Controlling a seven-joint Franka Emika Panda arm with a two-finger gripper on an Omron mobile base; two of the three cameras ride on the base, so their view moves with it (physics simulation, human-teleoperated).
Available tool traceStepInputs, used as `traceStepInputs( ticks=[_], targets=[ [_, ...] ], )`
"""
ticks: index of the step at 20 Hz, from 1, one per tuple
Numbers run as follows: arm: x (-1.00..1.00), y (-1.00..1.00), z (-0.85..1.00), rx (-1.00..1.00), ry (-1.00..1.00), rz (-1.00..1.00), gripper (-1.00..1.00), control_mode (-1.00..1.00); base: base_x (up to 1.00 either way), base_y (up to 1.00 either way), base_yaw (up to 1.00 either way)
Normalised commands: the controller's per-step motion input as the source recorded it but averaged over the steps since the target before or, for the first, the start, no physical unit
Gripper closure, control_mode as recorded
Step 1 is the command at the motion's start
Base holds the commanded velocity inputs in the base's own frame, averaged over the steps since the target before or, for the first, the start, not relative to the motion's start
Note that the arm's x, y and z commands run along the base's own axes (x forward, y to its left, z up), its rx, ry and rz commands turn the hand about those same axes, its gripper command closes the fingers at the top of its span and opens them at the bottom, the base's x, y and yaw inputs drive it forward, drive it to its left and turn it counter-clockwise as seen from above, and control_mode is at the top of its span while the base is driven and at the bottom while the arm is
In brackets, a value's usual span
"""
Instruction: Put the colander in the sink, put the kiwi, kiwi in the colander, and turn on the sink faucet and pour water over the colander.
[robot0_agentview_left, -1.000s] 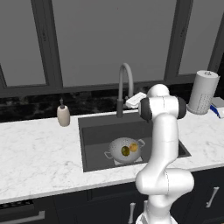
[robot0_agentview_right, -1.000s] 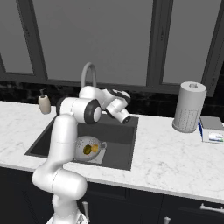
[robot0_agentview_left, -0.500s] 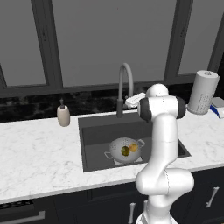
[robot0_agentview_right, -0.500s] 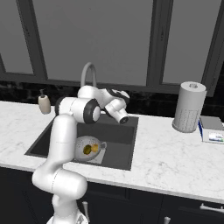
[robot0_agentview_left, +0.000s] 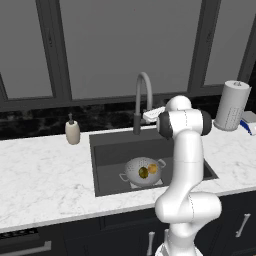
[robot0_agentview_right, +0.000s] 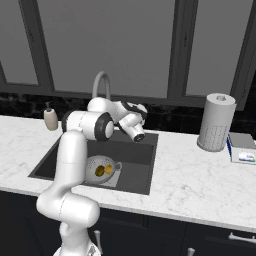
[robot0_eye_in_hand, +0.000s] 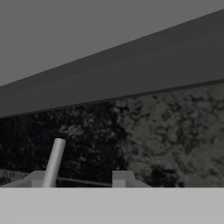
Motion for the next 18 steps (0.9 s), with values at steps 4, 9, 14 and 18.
traceStepInputs(
  ticks=[4, 9, 14, 18],
  targets=[
    [0.06, -0.61, -0.11, 0.0, 0.03, -0.06, 1.0, -1.0, 0.0, 0.0, 0.0],
    [0.01, -0.69, -0.12, 0.0, 0.01, -0.04, 1.0, -1.0, 0.0, 0.0, 0.0],
    [0.0, -0.73, -0.13, 0.0, 0.01, -0.03, 1.0, -1.0, 0.0, 0.0, 0.0],
    [0.0, -0.76, -0.13, 0.0, 0.0, -0.02, 1.0, -1.0, 0.0, 0.0, 0.0]
  ],
)
